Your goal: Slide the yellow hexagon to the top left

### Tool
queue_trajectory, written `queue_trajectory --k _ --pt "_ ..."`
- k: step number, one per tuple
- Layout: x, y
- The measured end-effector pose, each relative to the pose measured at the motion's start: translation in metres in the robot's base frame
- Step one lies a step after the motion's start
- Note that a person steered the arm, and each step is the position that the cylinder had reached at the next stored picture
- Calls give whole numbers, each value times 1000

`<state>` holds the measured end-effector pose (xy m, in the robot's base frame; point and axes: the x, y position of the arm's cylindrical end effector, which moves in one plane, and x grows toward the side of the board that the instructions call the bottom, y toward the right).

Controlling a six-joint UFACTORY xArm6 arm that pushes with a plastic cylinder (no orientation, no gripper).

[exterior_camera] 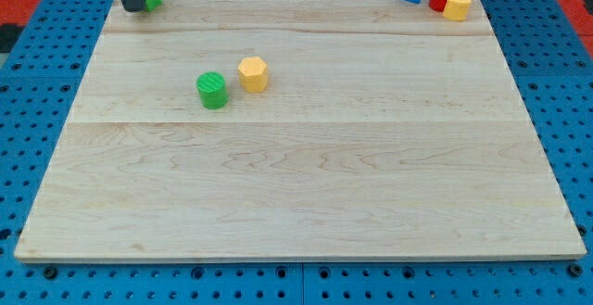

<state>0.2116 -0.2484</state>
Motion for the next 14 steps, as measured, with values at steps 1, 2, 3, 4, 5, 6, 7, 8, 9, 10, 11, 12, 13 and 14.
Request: queue_trajectory --k 1,2,3,4,5,6,7,8,9,10,11,12,13,14 --pt "16 9" --pt "33 63" --pt "33 128" --pt "63 204" --pt "112 274" --pt "147 291" --pt "149 274" --pt "178 247" --pt "187 225" --pt "149 222" --pt "140 211" --pt "148 204" --pt "159 204" --pt "165 200"
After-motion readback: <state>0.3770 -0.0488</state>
